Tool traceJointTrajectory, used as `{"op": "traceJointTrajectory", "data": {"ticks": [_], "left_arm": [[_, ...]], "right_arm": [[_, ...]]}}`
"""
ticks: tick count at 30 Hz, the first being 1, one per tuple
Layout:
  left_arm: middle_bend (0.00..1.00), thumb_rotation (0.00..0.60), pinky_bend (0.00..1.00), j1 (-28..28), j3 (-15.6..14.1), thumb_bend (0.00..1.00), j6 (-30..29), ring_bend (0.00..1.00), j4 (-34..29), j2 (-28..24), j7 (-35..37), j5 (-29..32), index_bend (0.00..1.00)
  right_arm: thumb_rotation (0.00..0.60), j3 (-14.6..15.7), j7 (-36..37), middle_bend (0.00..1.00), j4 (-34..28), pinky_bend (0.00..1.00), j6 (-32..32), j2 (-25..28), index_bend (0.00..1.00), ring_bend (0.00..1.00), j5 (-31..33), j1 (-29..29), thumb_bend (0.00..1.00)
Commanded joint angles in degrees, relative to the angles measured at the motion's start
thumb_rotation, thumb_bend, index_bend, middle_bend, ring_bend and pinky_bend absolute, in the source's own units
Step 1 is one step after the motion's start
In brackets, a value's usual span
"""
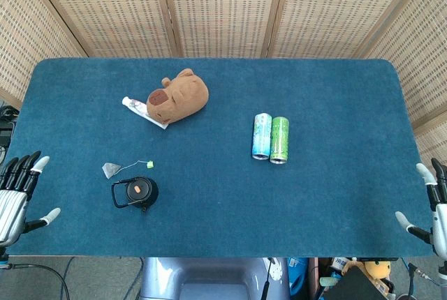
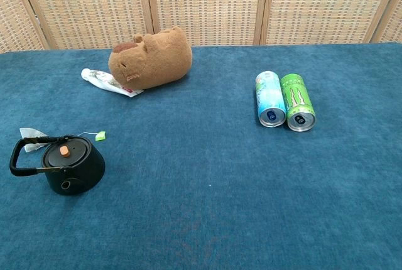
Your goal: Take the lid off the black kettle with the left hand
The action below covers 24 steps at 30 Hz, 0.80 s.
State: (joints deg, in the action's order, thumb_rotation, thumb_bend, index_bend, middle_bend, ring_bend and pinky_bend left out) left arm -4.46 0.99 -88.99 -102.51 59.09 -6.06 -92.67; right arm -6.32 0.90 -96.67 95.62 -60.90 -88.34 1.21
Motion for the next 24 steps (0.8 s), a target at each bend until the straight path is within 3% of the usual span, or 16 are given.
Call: {"op": "traceJointTrajectory", "data": {"ticks": [1,7,13,17,24], "left_arm": [[0.0,0.6,0.0,0.0,0.0,0.17,0.0,0.0,0.0,0.0,0.0,0.0,0.0],[0.0,0.6,0.0,-0.4,-0.1,0.17,0.7,0.0,0.1,0.2,-0.2,-0.2,0.0],[0.0,0.6,0.0,-5.7,-0.1,0.18,7.8,0.0,-2.9,-4.1,2.4,-3.5,0.0],[0.0,0.6,0.0,-11.7,1.0,0.18,16.3,0.0,-4.6,-8.3,5.0,-3.6,0.09],[0.0,0.6,0.0,-20.2,2.0,0.18,29.1,0.0,-2.9,-9.6,4.6,-2.7,0.26]], "right_arm": [[0.6,0.0,0.0,0.0,0.0,0.0,-0.1,0.0,0.0,0.0,0.0,0.0,0.0],[0.6,-0.1,-0.1,0.0,0.2,0.0,-0.3,-0.1,0.0,0.0,0.2,-0.1,0.0],[0.6,-1.0,0.8,0.0,0.4,0.0,-0.6,0.2,0.0,0.0,2.0,-0.2,0.0],[0.6,-1.3,0.8,0.0,0.3,0.0,-1.0,0.2,0.0,0.0,2.7,-0.3,0.0],[0.6,-2.0,1.3,0.0,0.2,0.0,-1.7,0.5,0.0,0.0,4.7,-0.4,0.0]]}}
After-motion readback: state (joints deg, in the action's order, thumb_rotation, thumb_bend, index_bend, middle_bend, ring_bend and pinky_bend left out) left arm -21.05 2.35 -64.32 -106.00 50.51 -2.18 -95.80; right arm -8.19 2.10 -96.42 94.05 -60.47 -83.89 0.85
